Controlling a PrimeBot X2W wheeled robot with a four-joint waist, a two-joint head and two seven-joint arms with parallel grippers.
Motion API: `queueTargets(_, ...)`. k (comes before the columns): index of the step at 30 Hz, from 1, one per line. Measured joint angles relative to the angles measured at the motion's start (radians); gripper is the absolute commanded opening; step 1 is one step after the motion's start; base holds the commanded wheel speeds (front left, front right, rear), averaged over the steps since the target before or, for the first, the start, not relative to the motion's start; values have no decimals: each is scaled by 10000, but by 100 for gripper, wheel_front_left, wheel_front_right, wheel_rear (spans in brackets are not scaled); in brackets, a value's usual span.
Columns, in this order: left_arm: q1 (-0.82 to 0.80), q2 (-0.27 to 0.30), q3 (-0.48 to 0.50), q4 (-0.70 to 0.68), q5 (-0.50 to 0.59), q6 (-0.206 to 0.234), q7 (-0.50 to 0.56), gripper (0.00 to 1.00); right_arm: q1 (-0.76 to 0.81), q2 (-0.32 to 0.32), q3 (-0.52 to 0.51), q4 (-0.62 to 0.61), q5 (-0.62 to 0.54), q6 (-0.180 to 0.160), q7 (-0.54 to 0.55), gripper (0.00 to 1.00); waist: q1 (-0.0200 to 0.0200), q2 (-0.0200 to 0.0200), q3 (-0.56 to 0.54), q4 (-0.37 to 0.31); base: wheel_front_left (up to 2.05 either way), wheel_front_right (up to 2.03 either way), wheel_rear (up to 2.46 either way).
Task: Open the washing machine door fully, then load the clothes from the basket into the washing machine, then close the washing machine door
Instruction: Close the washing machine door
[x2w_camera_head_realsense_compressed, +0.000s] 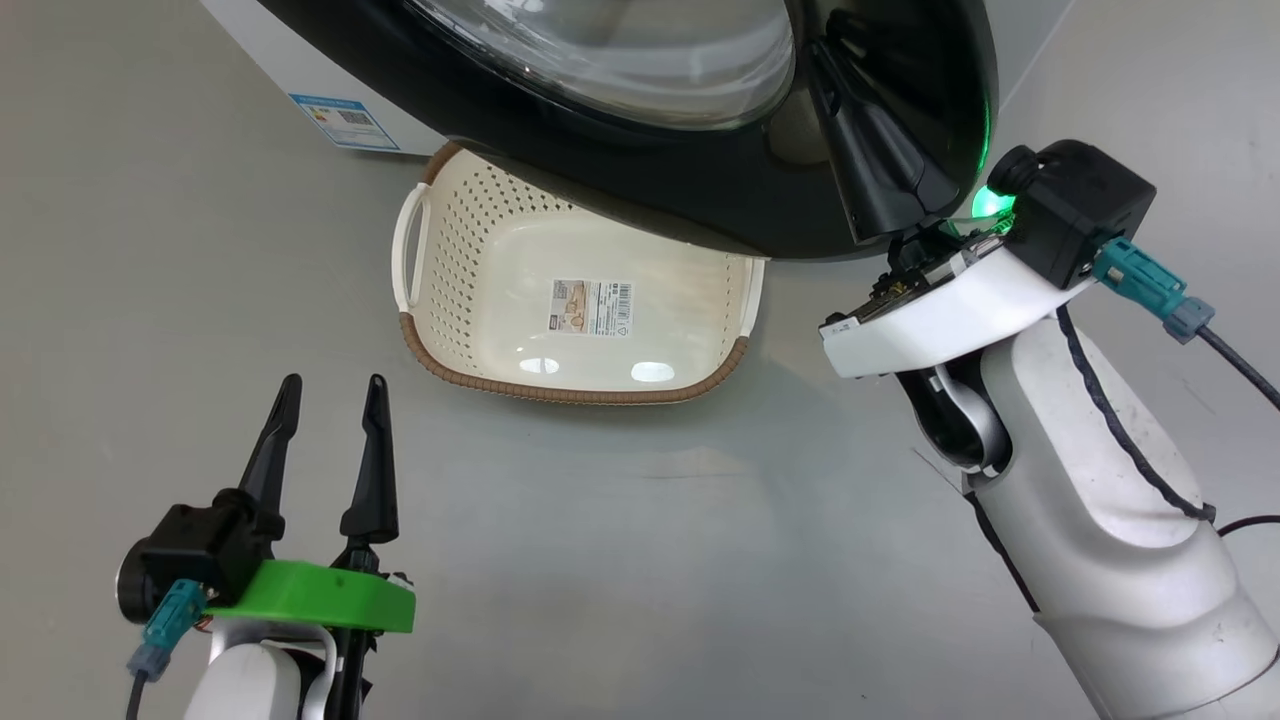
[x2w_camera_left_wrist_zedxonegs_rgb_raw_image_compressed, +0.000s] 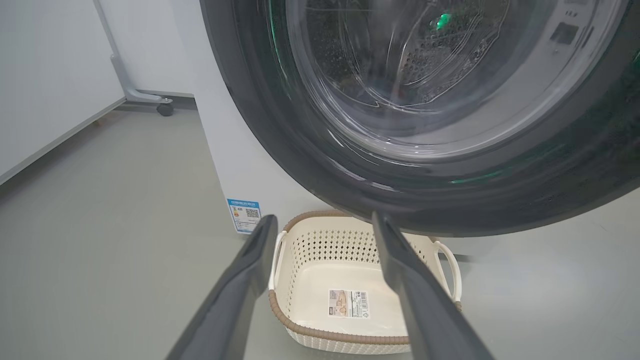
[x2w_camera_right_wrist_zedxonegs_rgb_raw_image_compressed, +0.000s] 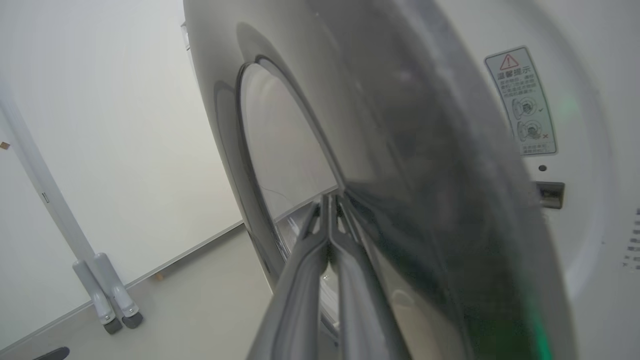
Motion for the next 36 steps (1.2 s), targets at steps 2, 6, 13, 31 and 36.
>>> queueTargets(2, -86, -2, -140, -4, -4, 0, 0, 100, -193, -44, -58, 6, -77, 0, 0, 0, 0, 0, 144, -15, 0, 0, 0)
queueTargets(6, -189, -13, -190, -38, -4, 0, 0, 100, -595, -174, -157, 25, -176, 0, 0, 0, 0, 0, 430, -25, 0, 0, 0)
queueTargets(13, -482, -15, -282, -38, -6, 0, 0, 100, -1276, -451, -376, 153, -347, 0, 0, 0, 0, 0, 889, 50, 0, 0, 0)
queueTargets(31, -750, -59, -721, 222, -171, 0, 0, 100, -2898, -1528, -502, 1083, -800, 2, -2, 0, 1, 0, 1277, 711, 0, 0, 0)
queueTargets(36, -744, -84, -583, 240, -261, 0, 0, 100, -3482, -1806, -767, 1453, -867, 2, -4, 0, 0, 0, 1219, 867, 0, 0, 0)
